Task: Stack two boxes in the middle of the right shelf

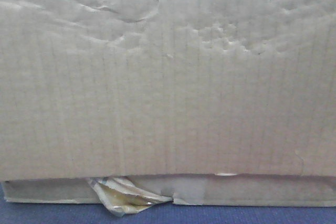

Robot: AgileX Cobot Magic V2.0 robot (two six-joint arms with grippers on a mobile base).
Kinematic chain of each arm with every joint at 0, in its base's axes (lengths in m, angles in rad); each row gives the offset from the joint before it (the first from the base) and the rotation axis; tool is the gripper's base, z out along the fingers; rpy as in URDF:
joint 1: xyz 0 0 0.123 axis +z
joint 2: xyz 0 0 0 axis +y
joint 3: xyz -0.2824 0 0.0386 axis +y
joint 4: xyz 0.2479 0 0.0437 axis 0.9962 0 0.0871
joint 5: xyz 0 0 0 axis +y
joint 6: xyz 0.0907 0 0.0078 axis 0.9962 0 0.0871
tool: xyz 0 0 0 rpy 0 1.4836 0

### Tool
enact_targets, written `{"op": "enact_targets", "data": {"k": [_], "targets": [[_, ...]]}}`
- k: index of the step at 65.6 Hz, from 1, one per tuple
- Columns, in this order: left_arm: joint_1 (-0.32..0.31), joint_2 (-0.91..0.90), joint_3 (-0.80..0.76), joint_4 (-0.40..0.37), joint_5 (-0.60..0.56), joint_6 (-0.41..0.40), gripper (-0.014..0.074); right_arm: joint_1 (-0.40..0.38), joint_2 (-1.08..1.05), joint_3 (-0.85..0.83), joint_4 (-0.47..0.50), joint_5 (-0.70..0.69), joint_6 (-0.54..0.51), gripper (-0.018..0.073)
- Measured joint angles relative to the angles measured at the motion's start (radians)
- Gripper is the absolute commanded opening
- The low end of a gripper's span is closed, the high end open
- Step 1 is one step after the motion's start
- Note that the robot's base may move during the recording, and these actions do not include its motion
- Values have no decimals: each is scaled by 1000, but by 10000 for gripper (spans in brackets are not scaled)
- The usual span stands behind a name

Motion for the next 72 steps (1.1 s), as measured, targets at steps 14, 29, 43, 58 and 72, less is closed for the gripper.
{"op": "enact_targets", "data": {"k": [14,29,43,58,72], "targets": [[0,2,44,-22,0,-6,-111,0,0,0,0,3,0,-168],[0,2,44,-20,-21,-19,91,0,0,0,0,46,0,-168],[0,2,44,-20,-47,-30,356,0,0,0,0,55,0,-168],[0,2,-27,-37,-52,-30,360,0,0,0,0,58,0,-168],[0,0,-201,-9,-25,17,359,0,0,0,0,30,0,-168]]}}
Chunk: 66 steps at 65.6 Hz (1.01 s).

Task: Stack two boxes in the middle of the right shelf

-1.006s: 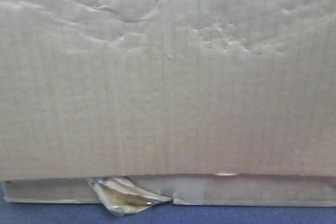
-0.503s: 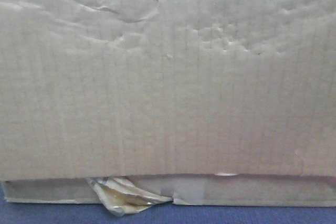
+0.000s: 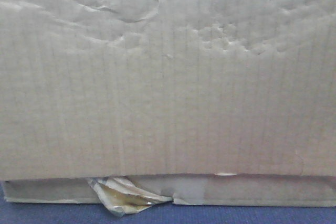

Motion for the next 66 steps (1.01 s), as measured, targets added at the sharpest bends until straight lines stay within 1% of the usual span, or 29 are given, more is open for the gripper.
{"op": "enact_targets", "data": {"k": [6,9,16,25,32,48,66], "targets": [[2,-13,-33,42,0,18,359,0,0,0,0,-18,0,-168],[8,-21,-36,50,1,30,359,0,0,0,-2,-23,0,-168],[40,-41,-36,53,6,44,359,0,0,0,-2,-25,0,-168],[98,-87,-25,60,8,74,359,0,0,0,-2,-26,0,-168],[118,-112,6,63,10,84,359,0,0,0,-2,-26,0,-168],[122,-119,132,61,12,85,359,0,0,0,-2,-24,0,-168],[122,-119,268,49,12,87,359,0,0,0,-2,50,0,-168]]}}
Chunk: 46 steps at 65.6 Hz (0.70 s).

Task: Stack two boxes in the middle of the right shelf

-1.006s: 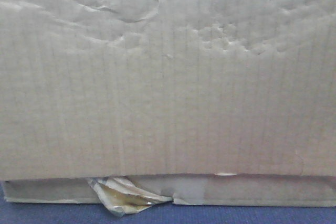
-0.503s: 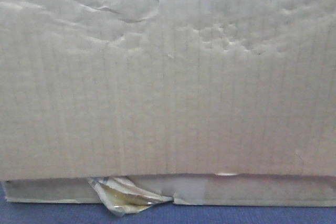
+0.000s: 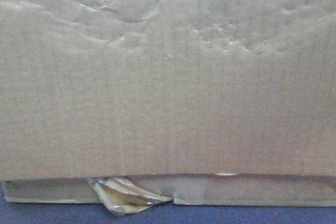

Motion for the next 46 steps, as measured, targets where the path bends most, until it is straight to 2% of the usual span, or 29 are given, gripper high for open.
{"op": "enact_targets", "data": {"k": [17,24,32,46], "targets": [[6,0,65,-37,-2,4,359,0,0,-6,21,51,8,-160],[35,0,76,-76,-2,29,359,0,13,-54,46,145,27,-160],[72,0,79,-81,-2,47,359,0,80,-184,52,342,38,-160],[82,0,79,-84,-2,66,359,0,313,-482,52,536,38,-132]]}}
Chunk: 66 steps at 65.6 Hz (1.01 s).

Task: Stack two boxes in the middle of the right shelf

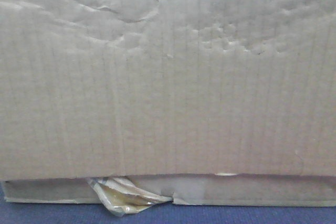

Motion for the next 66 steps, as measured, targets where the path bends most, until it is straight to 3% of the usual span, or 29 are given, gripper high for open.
{"op": "enact_targets", "data": {"k": [14,23,31,46,66], "targets": [[0,0,0,-7,0,7,359,0,334,-333,2,280,0,-132],[0,0,0,-10,0,7,359,4,541,-536,0,446,57,-132],[0,0,0,-10,0,9,359,61,672,-653,-59,474,145,-132],[0,0,0,-10,0,19,359,279,827,-721,-219,482,343,-132],[0,0,0,-10,0,31,359,368,934,-724,-192,486,385,-129]]}}
